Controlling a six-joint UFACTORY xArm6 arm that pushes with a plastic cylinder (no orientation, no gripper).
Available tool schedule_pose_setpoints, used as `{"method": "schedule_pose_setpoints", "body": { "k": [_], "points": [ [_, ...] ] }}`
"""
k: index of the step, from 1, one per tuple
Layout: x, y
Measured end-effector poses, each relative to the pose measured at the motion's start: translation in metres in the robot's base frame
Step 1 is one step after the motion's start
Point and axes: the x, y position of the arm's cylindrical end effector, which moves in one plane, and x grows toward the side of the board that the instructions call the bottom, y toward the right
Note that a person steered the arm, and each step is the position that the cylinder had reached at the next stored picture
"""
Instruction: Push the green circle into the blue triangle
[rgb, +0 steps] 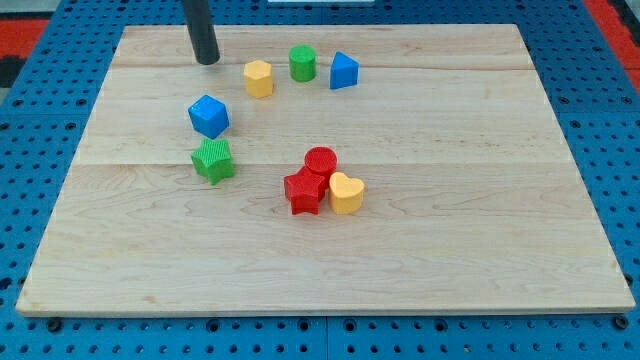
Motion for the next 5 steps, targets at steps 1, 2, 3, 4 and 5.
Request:
{"method": "schedule_pose_setpoints", "body": {
  "k": [1,2,3,4,5],
  "points": [
    [0.006,0.053],
    [0.022,0.108],
    [0.042,0.123],
    [0.015,0.086],
    [-0.003,0.062]
  ]
}}
